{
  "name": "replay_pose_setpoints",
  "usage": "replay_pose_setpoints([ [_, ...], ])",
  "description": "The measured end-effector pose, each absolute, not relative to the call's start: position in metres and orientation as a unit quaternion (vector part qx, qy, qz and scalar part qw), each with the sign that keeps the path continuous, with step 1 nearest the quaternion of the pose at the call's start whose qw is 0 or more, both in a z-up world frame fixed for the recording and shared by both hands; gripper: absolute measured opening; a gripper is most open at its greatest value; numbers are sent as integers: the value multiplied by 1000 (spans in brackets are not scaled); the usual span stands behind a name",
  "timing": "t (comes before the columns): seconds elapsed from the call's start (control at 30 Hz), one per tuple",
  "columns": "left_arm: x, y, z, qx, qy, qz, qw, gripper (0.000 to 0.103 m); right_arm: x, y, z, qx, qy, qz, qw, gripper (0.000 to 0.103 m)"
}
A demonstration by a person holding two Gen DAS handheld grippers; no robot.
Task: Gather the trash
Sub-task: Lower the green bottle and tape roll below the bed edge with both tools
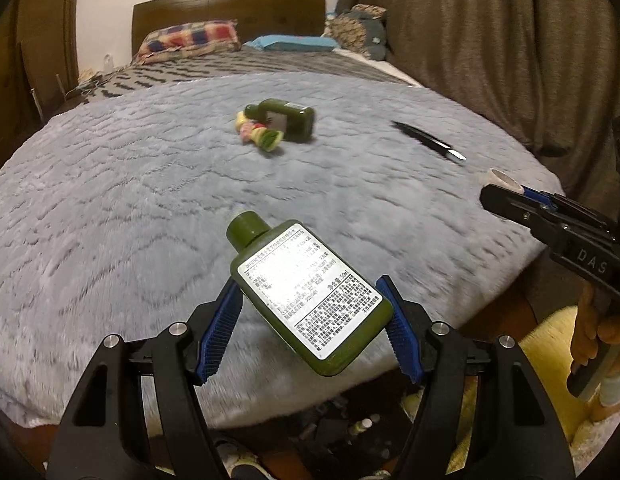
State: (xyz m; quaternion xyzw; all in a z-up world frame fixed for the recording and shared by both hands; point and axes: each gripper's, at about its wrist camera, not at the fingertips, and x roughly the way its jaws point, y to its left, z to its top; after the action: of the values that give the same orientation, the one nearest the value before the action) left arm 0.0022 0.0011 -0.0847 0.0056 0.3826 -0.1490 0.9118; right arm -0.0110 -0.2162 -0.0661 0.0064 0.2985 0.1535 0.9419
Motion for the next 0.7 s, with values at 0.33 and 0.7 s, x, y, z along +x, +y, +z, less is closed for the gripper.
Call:
replay_pose_setpoints([
  [0.33,-57,1,-106,5,396,-160,904,65,-63,-210,-98,24,338,154,928,34],
  [0.7,-69,-11,-183,18,484,-164,859,65,-68,-195,-172,15,434,154,887,34],
])
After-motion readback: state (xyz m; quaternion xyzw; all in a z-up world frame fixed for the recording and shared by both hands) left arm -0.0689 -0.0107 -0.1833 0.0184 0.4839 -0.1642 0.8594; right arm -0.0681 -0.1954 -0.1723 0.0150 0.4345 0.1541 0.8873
